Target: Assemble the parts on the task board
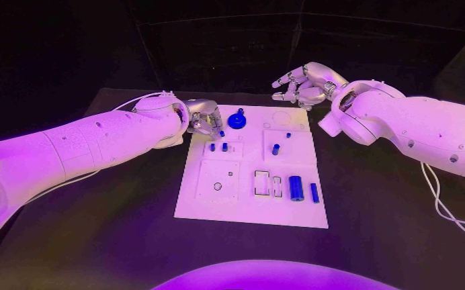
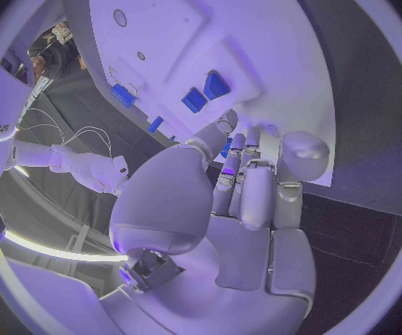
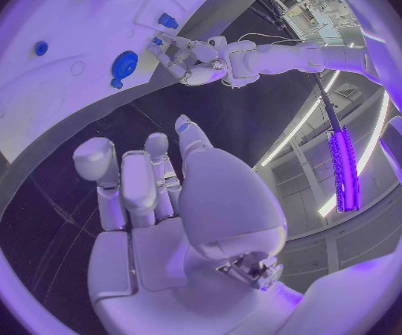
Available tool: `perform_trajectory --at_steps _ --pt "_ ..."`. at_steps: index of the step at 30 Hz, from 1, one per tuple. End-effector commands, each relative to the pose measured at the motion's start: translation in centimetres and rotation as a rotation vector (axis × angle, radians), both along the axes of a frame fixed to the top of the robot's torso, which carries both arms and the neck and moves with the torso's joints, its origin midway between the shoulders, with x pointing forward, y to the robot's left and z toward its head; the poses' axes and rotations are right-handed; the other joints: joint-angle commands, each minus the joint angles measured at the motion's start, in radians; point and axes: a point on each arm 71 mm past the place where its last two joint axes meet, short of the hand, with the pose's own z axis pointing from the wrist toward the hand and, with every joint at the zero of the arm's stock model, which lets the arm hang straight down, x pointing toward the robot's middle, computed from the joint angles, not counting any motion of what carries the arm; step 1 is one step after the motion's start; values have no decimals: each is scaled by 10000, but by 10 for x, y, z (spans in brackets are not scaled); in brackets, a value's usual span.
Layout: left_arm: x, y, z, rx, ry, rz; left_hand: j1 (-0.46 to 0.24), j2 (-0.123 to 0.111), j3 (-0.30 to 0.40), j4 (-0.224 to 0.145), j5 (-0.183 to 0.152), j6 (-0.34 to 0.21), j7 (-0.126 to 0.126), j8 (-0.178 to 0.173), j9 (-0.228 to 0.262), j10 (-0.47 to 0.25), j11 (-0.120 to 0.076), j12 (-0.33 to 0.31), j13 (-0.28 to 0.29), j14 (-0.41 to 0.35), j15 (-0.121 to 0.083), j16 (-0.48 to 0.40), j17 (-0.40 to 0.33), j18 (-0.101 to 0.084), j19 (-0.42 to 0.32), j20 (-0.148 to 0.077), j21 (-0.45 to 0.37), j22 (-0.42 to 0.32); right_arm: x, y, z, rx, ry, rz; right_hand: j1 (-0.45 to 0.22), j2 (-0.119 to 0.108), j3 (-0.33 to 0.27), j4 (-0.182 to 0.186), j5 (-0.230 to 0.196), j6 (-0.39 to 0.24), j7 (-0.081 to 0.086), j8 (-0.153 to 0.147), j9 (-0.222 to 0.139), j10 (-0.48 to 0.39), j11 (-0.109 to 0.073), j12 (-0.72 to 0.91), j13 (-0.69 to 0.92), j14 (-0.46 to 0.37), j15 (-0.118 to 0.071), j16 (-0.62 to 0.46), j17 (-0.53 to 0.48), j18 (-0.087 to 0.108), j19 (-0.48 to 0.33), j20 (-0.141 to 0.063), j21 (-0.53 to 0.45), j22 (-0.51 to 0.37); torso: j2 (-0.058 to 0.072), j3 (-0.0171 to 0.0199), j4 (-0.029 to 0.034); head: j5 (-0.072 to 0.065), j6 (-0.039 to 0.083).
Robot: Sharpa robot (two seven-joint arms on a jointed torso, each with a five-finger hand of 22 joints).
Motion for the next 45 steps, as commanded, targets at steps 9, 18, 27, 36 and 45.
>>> perform_trajectory --at_steps 9,18,27,36,45 --pt "-1 31 16 -2229 -728 988 44 -9 207 29 -28 98 -29 22 41 86 -40 14 48 153 64 -22 38 -102 -53 61 -126 -73 2 -23 -7 -3220 -1171 -6 872 -153 561 -285 -423 1233 -129 293 -11 -246 -38 -4265 -3952 -41 -74 -1268 -1211 123 -4 -84 -462 -446 -8 11 -17 -75 96" --pt "-7 51 34 -7741 -111 2561 -191 67 302 262 -26 417 46 147 65 425 -45 124 72 -242 70 -593 -1124 164 -599 75 -1402 -1377 -11 -29 -25 -5707 -2147 232 904 -424 894 -281 -544 1576 -169 121 -51 -9 19 -5669 -5305 111 -28 -1057 -913 26 353 -59 -149 24 -9 1 -24 -417 264" --pt "-22 53 42 -11909 754 3119 -323 54 332 477 -15 424 56 133 40 404 -32 145 62 -992 91 -1569 -2866 487 -1475 114 -3250 -3130 -28 -23 -49 -7033 -2467 629 826 -687 988 -239 -591 1430 -87 -250 -58 -211 167 -6227 -6021 183 85 -853 -692 -37 562 29 74 348 -4 -5 -15 -698 323" --pt "-30 48 44 -12993 1028 2912 -356 41 287 611 -17 409 65 132 37 409 -19 201 73 -1574 113 -2249 -4013 512 -1753 144 -3725 -3461 -33 -12 -61 -7145 -2621 833 877 -744 1150 -264 -577 1399 -36 -483 -52 -261 234 -6469 -6504 184 131 -775 -623 -52 617 83 148 455 -1 -9 24 -684 325" --pt "-32 47 43 -13323 1182 2977 -332 38 280 625 -17 387 80 126 34 413 -14 227 78 -1669 115 -2352 -4187 512 -1786 146 -3805 -3513 -28 -6 -68 -7235 -2379 923 1062 -676 1855 -394 -1031 1513 14 -760 -47 -108 273 -6695 -7202 207 167 -552 -415 -89 725 110 323 692 3 -13 2 -657 320"
